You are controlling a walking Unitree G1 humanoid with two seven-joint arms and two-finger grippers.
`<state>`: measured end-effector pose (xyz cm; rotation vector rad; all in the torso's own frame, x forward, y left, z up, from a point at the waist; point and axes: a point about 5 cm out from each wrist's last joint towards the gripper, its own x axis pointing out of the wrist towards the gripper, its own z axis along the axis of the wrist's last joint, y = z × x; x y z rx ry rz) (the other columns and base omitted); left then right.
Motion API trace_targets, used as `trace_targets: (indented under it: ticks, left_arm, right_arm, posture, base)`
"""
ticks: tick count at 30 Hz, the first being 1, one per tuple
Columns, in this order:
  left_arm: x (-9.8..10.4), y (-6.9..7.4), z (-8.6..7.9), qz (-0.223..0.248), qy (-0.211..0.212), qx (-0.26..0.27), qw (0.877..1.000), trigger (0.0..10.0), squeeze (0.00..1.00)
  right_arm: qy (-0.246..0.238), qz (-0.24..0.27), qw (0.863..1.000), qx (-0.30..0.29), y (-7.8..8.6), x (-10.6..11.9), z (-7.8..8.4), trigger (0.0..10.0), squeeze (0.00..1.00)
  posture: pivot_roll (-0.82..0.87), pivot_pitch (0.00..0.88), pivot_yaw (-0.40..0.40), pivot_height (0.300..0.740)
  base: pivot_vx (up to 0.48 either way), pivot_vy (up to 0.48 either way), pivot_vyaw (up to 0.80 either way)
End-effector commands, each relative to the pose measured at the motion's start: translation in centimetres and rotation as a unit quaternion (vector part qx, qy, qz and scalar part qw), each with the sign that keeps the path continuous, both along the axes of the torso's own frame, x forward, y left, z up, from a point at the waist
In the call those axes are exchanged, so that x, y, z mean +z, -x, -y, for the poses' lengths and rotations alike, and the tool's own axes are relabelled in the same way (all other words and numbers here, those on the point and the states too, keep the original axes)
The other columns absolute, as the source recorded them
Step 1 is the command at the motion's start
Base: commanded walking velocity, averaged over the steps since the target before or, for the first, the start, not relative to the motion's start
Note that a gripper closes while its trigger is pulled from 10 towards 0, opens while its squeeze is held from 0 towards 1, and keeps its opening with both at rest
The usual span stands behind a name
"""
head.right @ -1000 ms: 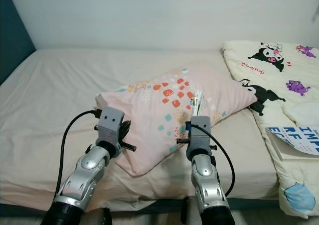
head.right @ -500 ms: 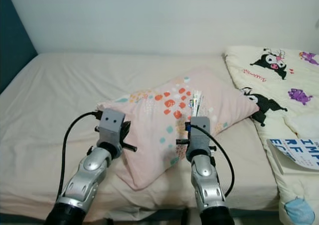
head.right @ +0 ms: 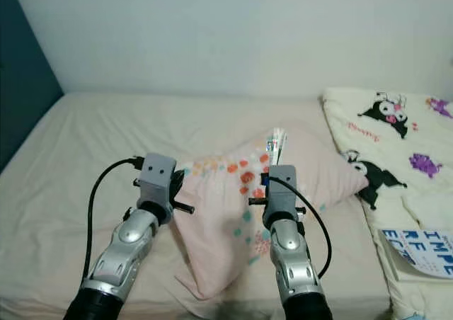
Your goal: Clean up the room
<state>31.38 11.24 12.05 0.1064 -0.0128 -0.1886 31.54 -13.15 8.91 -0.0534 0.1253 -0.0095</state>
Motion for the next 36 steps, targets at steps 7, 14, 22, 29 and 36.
trace_targets:
  ticks: [7,14,22,29,36]
  left_arm:
    - [-0.27,0.05,-0.11,-0.003,0.008,0.006,1.000,10.0,0.00]
    - [-0.28,-0.02,-0.15,-0.003,0.007,0.006,1.000,10.0,0.00]
    - [-0.27,-0.13,-0.16,-0.003,0.006,0.006,1.000,10.0,0.00]
    - [-0.32,-0.12,-0.20,-0.004,0.004,0.005,1.000,10.0,0.00]
    - [-0.40,-0.08,-0.25,-0.004,-0.001,0.005,1.000,10.0,0.00]
  right_arm:
    - [-0.001,-0.007,1.000,0.001,0.13,-0.10,-0.09,10.0,0.00]
    - [-0.001,-0.007,1.000,-0.002,0.11,-0.08,0.09,10.0,0.00]
    - [-0.003,0.007,1.000,0.002,0.07,0.16,-0.06,10.0,0.00]
    - [-0.008,-0.005,1.000,-0.001,0.10,-0.19,-0.20,10.0,0.00]
    - [-0.010,-0.016,1.000,-0.005,0.15,-0.56,-0.05,10.0,0.00]
  posture:
    - [0.02,0.000,-0.089,0.733]
    - [0.02,0.000,-0.085,0.740]
    - [0.02,0.000,-0.081,0.740]
    - [0.02,0.000,-0.079,0.740]
    - [0.01,0.000,-0.077,0.740]
  base:
    - [0.000,0.000,0.00]
    - [0.000,0.000,0.00]
    - [0.000,0.000,0.00]
    - [0.000,0.000,0.00]
    - [0.000,0.000,0.00]
